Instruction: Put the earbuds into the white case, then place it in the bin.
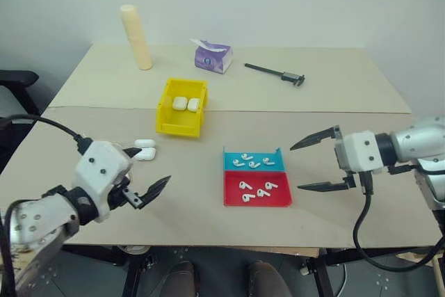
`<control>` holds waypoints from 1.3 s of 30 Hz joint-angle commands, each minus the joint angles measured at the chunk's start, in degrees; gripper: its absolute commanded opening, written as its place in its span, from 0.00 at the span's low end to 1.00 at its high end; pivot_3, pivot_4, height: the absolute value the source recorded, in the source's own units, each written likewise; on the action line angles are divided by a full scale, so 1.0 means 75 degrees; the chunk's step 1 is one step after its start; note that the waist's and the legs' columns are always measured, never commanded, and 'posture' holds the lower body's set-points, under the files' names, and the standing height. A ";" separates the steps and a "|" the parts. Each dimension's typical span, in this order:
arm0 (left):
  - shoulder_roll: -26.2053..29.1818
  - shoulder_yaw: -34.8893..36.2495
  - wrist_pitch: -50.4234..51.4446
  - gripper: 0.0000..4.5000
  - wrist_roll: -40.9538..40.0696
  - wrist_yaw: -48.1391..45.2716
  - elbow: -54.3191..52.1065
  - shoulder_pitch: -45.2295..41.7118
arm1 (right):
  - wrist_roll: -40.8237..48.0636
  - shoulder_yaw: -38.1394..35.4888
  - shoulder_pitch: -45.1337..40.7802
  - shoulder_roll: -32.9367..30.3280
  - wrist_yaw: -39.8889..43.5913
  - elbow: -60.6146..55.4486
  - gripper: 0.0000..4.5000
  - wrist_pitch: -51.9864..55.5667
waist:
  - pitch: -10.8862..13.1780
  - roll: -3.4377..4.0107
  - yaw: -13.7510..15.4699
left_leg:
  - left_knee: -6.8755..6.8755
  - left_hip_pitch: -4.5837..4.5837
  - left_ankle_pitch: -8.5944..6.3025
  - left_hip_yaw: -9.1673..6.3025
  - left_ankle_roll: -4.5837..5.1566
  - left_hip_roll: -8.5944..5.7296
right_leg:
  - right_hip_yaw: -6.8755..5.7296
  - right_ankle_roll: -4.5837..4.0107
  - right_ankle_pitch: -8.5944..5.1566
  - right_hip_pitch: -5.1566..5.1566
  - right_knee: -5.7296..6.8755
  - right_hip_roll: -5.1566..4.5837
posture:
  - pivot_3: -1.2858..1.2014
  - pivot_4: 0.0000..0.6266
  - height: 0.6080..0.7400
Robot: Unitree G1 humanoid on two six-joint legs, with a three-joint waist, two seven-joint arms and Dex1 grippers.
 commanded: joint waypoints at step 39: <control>0.0571 -0.2220 -0.3059 1.00 -0.9225 1.3723 0.3840 -0.1870 | -0.0197 0.0047 0.0315 0.0123 -0.0408 -0.0471 1.00 0.0396 | 0.0051 -0.0066 0.0150 | -0.0050 0.0105 -0.0004 0.0007 -0.0039 -0.0027 | -0.0004 -0.0020 0.0004 0.0107 -0.0051 -0.0032 | 0.52 0.24 1.00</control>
